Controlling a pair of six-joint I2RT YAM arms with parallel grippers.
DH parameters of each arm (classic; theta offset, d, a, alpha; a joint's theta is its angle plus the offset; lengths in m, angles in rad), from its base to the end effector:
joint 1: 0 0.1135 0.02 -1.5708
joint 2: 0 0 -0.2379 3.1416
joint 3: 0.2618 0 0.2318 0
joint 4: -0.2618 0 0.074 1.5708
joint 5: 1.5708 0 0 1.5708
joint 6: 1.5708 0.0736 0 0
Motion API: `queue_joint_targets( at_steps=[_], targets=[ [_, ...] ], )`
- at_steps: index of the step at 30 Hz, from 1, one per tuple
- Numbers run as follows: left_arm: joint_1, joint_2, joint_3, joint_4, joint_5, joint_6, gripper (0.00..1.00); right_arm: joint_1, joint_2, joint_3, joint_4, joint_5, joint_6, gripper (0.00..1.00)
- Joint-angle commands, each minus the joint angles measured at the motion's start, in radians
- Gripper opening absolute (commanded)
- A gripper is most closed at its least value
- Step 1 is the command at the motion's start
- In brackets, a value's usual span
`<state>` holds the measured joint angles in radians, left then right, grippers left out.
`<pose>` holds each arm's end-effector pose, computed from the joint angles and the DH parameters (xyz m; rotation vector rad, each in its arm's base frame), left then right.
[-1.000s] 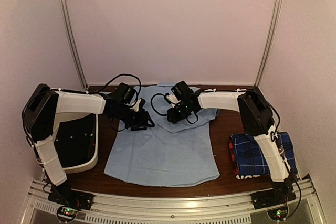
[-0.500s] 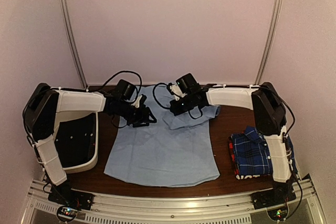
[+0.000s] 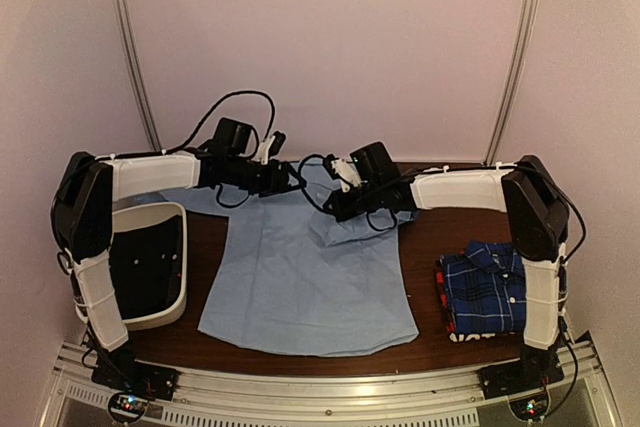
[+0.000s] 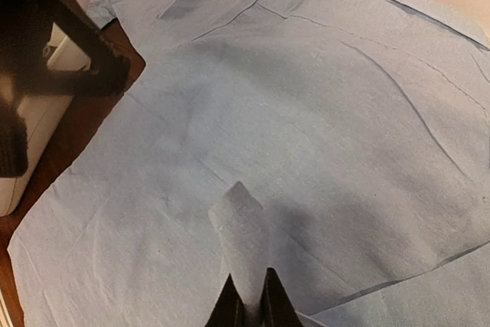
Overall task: Fold and stack the long sleeve shirts
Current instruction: Pick up the sleeve from the center of the board, then pass from the right arm to the left
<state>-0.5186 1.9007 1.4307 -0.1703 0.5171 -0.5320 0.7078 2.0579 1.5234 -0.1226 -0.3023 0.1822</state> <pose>0.3593 -0.2470 0.2082 0.2949 2.3416 -1.1243 0.3420 0.3215 0.1732 -0.7685 2.1899 0.8078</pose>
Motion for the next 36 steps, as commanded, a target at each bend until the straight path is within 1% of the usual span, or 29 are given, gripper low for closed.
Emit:
queue_joint_targets(
  at_steps=[1,5,11,17,20,22,29,34,36],
  targets=[
    [0.002,0.076,0.051,0.089,0.112,0.137,0.63,0.002,-0.078,-0.04,0.092,-0.062,-0.007,0.08],
    [0.002,0.101,0.058,0.15,0.189,0.132,0.65,-0.005,-0.093,-0.059,0.102,-0.068,-0.005,0.08],
    [0.002,0.123,0.053,0.232,0.258,0.086,0.67,-0.009,-0.101,-0.072,0.117,-0.083,-0.004,0.08],
    [-0.001,0.145,0.046,0.268,0.271,0.046,0.67,-0.008,-0.086,-0.061,0.116,-0.104,-0.003,0.08],
    [-0.003,0.162,0.063,0.25,0.253,0.038,0.64,-0.009,-0.082,-0.056,0.113,-0.104,-0.004,0.08],
    [-0.002,0.173,0.072,0.243,0.245,0.034,0.61,-0.009,-0.082,-0.055,0.11,-0.104,-0.004,0.08],
    [-0.006,0.178,0.087,0.245,0.25,0.018,0.44,-0.009,-0.076,-0.055,0.103,-0.104,-0.005,0.09],
    [-0.013,0.178,0.096,0.263,0.281,0.0,0.32,-0.008,-0.069,-0.054,0.102,-0.099,-0.006,0.09],
    [-0.017,0.179,0.1,0.262,0.284,0.0,0.3,-0.009,-0.066,-0.052,0.102,-0.098,-0.006,0.09]
  ],
)
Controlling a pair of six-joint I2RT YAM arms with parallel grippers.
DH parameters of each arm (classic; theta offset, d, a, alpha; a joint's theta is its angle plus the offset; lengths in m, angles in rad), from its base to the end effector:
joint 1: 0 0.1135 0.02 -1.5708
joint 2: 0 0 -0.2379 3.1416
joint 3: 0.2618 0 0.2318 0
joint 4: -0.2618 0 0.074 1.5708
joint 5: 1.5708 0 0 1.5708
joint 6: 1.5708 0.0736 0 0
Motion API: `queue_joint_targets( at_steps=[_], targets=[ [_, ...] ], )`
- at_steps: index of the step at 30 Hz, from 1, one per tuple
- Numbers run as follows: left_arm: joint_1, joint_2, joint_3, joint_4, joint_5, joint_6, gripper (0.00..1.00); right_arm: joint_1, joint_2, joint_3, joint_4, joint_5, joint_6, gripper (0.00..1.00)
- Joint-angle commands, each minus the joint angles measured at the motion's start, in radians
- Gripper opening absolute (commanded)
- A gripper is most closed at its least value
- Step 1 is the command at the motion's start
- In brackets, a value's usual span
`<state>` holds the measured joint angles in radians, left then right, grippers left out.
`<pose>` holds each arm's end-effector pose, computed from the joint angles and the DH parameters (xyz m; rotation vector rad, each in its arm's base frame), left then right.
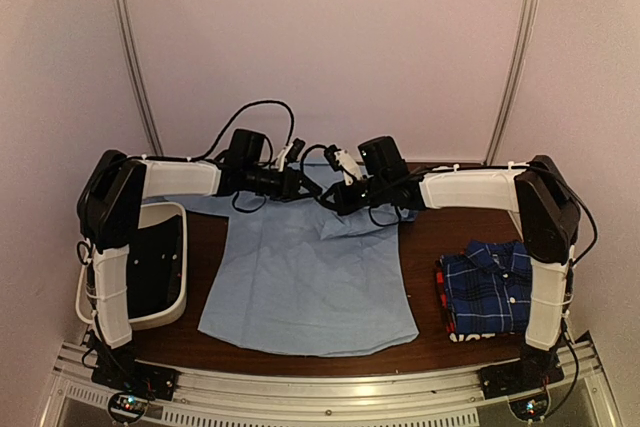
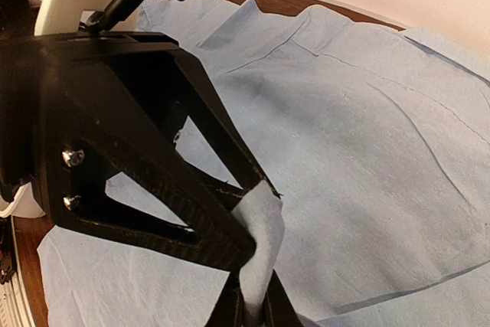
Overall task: Fold and stack the long sleeve shirts
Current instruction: Pass from the right arm to the left
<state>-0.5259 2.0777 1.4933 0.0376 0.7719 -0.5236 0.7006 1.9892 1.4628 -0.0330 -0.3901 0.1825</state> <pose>0.3752 -0.2771 0.1821 0.5104 2.2233 -1.4082 0.3342 0.3185 0.1949 -0.8018 2.0794 0.9199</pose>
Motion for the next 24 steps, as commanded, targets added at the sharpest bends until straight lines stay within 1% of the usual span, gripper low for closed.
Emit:
queue_joint_targets(
  at_steps=[1,7,10,11,15,18,19,20,23,24],
  targets=[
    [-0.009,0.002,0.039,0.054,0.029,-0.009,0.28,-0.003,0.003,0.011,0.014,-0.01,-0.005,0.09],
    [-0.011,0.007,0.038,0.051,0.033,-0.013,0.14,-0.002,0.009,0.014,0.015,-0.006,-0.005,0.09],
    [-0.011,0.007,0.039,0.047,0.029,-0.015,0.02,-0.002,0.011,0.015,0.014,-0.004,-0.005,0.09],
    [-0.011,0.007,0.04,0.043,0.026,-0.018,0.0,-0.002,0.011,0.015,0.014,-0.002,-0.005,0.09],
    [-0.011,0.003,0.048,0.033,0.016,-0.027,0.0,-0.002,0.011,0.014,0.013,0.005,-0.004,0.09],
    [-0.011,-0.006,0.046,0.025,-0.014,-0.038,0.0,-0.001,0.01,0.013,0.013,0.01,0.0,0.11],
    [-0.011,-0.013,0.041,0.025,-0.028,-0.043,0.0,-0.002,0.009,0.014,0.013,0.014,0.003,0.13],
    [-0.01,-0.024,0.035,0.025,-0.044,-0.05,0.0,-0.001,0.009,0.016,0.011,0.02,0.006,0.17],
    [-0.011,-0.06,0.02,0.018,-0.114,-0.062,0.0,-0.003,0.005,0.021,-0.001,0.048,0.018,0.34],
    [-0.01,-0.071,0.019,0.007,-0.146,-0.062,0.0,-0.003,0.0,0.022,-0.006,0.06,0.024,0.38]
  ],
)
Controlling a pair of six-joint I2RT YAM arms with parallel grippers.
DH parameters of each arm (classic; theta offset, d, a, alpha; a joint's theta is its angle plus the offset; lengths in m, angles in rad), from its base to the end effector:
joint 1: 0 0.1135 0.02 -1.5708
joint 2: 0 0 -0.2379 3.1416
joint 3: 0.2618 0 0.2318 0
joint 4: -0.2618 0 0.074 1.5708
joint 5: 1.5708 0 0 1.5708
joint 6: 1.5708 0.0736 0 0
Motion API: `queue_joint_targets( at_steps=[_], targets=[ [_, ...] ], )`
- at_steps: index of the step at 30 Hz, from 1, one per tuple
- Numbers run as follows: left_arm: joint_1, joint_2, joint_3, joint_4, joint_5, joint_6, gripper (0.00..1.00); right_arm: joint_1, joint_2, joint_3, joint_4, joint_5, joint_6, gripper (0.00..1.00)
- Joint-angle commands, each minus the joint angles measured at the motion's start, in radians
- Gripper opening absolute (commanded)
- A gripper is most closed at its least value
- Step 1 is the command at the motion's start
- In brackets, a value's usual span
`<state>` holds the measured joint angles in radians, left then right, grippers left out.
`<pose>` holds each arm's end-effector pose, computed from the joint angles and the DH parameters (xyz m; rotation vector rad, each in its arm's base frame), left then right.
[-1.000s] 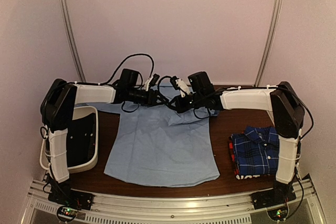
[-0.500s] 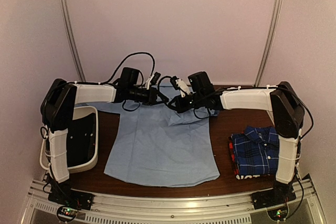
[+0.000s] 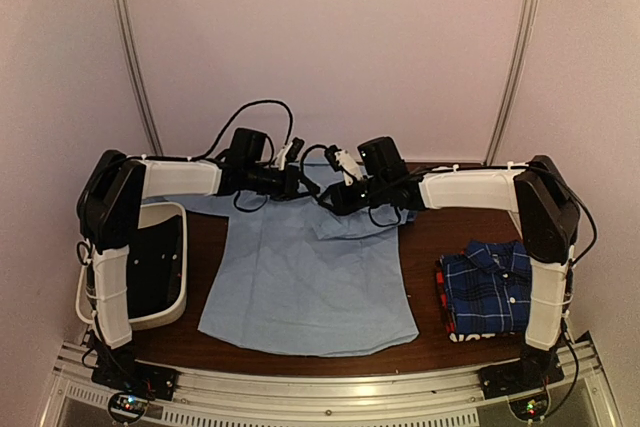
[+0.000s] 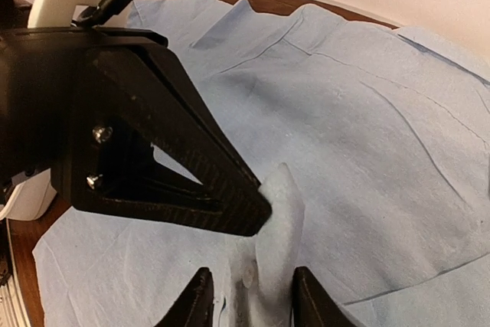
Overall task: Fold and stack the long sleeve shirts
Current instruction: Pass from the right arm to the left, then pick up the corner of the shirt from the center of the board.
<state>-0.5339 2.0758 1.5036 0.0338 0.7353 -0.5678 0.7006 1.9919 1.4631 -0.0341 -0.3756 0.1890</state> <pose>0.3762 -0.2798 0.1850 0.4504 2.2421 -1.3969 0.3353 0.3180 0.1934 -0.7868 2.0889 0.9076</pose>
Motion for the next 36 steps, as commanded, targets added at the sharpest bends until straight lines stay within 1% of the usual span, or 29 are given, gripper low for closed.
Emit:
queue_joint_targets(
  at_steps=[1,3,5,8,11,14,20,25,28,31,36],
  targets=[
    [-0.002,-0.079,0.009,-0.006,-0.139,-0.018,0.0,-0.005,-0.007,0.023,-0.013,0.059,0.022,0.42],
    [0.002,-0.098,0.012,-0.028,-0.195,-0.018,0.0,-0.014,-0.023,0.025,-0.028,0.085,0.038,0.5],
    [0.008,-0.119,0.012,-0.062,-0.25,-0.017,0.0,-0.034,-0.049,0.011,-0.033,0.101,0.064,0.55],
    [0.026,-0.149,0.011,-0.087,-0.309,-0.012,0.0,-0.072,-0.105,-0.044,-0.026,0.136,0.103,0.65],
    [0.044,-0.173,0.026,-0.112,-0.349,0.01,0.0,-0.118,-0.153,-0.105,-0.029,0.178,0.139,0.7],
    [0.058,-0.188,0.07,-0.148,-0.397,0.055,0.0,-0.171,-0.188,-0.169,-0.033,0.222,0.188,0.71],
    [0.105,-0.184,0.187,-0.216,-0.453,0.107,0.0,-0.237,-0.255,-0.293,-0.018,0.239,0.251,0.71],
    [0.138,-0.156,0.287,-0.233,-0.487,0.138,0.0,-0.24,-0.29,-0.341,-0.053,0.259,0.269,0.73],
    [0.151,-0.118,0.354,-0.252,-0.497,0.16,0.0,-0.235,-0.306,-0.374,-0.078,0.243,0.289,0.72],
    [0.158,-0.096,0.407,-0.261,-0.51,0.18,0.0,-0.211,-0.325,-0.41,-0.107,0.249,0.299,0.72],
    [0.178,-0.078,0.446,-0.26,-0.514,0.187,0.0,-0.154,-0.377,-0.484,-0.172,0.245,0.323,0.7]
  ],
)
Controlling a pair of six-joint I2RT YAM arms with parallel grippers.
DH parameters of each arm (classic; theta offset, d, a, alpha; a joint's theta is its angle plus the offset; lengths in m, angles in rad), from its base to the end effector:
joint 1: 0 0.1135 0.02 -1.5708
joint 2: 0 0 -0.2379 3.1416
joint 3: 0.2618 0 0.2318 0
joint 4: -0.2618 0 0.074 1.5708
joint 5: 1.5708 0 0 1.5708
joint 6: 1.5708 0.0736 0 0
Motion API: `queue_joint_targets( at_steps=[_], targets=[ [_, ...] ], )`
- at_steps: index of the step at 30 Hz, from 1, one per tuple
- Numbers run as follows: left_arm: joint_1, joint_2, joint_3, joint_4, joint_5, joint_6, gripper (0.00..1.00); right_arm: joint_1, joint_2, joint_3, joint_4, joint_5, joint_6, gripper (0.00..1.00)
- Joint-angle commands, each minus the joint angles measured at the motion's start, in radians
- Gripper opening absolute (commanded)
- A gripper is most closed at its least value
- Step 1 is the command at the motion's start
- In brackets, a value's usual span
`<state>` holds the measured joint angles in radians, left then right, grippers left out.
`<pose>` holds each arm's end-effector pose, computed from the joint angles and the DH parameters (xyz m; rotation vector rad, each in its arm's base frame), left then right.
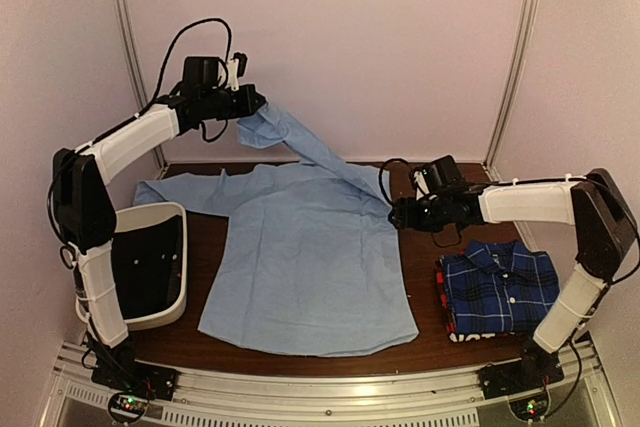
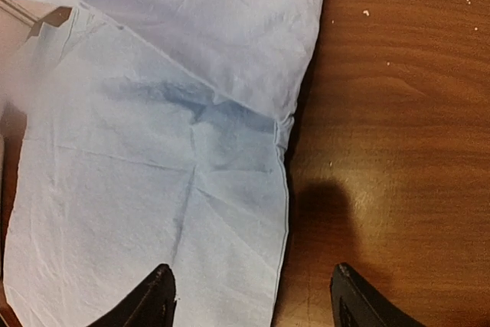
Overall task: Fold and stack the long sleeve shirts
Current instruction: Pick up the corner of the shirt from the center of the board.
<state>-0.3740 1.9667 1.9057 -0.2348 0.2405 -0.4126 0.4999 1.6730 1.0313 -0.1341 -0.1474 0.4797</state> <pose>0.4386 -0.1910 0.3368 0.1349 1.9249 -0.7601 0.3146 0.1841 0.1614 -0.0999 2.4294 0.6384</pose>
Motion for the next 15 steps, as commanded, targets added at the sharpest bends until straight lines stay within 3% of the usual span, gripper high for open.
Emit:
queue_joint_targets(
  at_steps=[1,15],
  targets=[
    [0.021,0.032,0.047,0.009,-0.017,0.034,0.0,0.065,-0.074,-0.077,-0.089,0.021,0.037,0.69],
    [0.023,0.037,0.048,0.032,0.006,0.052,0.0,0.313,-0.38,-0.377,-0.282,0.019,0.288,0.57]
  ],
)
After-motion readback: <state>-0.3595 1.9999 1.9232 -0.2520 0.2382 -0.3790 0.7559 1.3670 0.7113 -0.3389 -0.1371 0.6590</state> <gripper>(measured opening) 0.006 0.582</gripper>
